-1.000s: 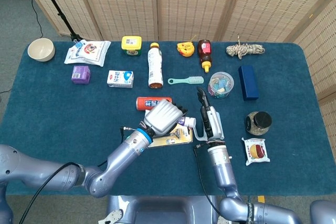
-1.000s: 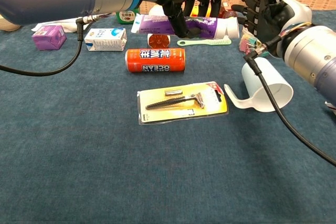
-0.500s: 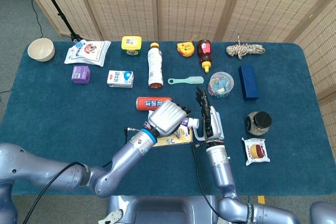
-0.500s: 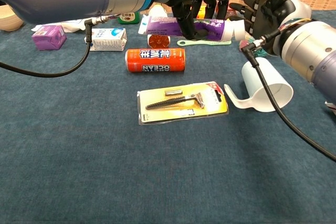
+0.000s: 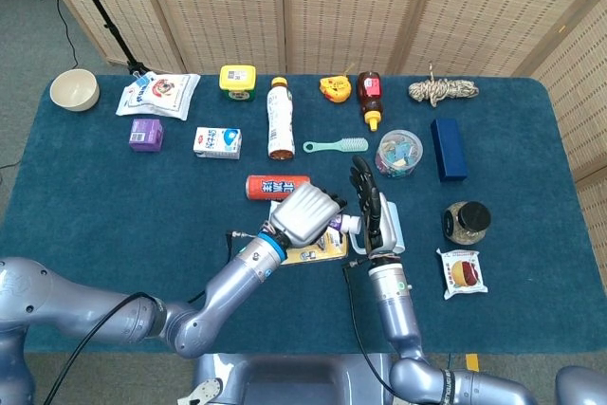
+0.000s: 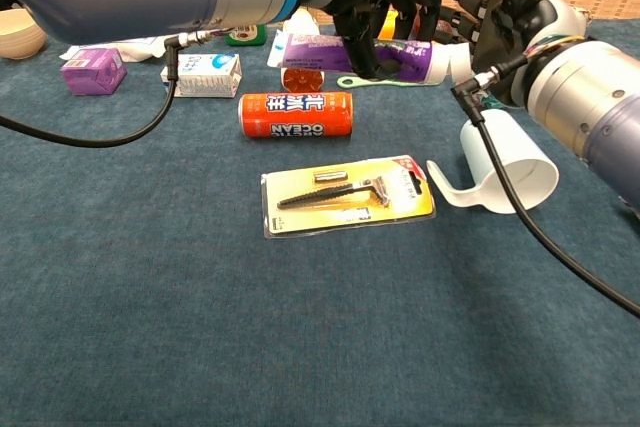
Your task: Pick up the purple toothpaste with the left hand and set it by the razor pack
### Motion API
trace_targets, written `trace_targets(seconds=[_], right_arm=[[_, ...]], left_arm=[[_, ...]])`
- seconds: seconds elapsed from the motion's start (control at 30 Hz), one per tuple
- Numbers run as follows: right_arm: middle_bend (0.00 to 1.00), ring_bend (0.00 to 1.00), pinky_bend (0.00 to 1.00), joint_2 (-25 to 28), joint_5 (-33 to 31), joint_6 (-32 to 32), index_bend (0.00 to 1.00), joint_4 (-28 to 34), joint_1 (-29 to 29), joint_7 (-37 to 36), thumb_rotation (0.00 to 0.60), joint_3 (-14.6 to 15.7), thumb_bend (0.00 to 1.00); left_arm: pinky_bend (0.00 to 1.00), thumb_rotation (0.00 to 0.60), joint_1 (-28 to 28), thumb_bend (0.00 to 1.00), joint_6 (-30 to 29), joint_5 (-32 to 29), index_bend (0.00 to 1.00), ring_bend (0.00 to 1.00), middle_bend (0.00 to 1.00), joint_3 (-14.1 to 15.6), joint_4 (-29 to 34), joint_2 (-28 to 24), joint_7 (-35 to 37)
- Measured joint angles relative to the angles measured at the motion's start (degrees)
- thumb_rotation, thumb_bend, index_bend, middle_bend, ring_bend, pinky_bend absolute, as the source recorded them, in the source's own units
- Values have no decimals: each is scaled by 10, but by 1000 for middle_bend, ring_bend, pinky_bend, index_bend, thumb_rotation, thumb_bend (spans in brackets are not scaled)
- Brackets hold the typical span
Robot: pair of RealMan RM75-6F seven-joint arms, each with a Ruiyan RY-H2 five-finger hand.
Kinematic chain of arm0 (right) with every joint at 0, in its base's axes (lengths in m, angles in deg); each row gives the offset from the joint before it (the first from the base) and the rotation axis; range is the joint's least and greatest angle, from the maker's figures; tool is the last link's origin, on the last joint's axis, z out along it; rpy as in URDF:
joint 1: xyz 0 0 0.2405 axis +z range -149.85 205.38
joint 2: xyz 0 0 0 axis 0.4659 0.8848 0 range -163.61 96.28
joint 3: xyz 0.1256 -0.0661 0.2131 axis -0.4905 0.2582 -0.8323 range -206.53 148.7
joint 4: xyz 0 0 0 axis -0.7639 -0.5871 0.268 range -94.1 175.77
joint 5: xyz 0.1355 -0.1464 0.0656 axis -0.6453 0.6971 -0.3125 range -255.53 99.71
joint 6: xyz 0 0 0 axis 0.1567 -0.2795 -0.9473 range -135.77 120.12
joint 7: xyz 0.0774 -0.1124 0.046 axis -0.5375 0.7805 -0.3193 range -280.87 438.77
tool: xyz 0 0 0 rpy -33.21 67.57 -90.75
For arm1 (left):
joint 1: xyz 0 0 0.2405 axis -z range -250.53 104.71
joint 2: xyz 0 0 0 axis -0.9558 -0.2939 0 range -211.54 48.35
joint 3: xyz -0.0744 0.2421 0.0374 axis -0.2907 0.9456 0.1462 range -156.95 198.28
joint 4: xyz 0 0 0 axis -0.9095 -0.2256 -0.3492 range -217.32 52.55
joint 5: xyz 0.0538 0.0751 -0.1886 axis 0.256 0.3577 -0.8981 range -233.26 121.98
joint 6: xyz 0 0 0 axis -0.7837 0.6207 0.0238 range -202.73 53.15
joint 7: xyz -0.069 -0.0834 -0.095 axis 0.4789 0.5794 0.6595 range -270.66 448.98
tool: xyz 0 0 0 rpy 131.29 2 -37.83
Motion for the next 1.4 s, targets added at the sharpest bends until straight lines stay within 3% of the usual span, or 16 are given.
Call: trace_targets(seconds=[0.5, 1.4], right_arm=[[0, 0, 0, -9, 6, -2, 0, -2, 0, -5, 0, -3, 0], [0, 0, 0, -6, -6, -21, 0, 7, -7, -39, 0, -16, 0]], left_arm=[[552, 600, 10, 827, -11, -11, 547, 487, 468, -4, -6, 13, -1], [565, 600, -20, 826, -37, 73, 559, 493, 480, -4, -30, 45, 46]])
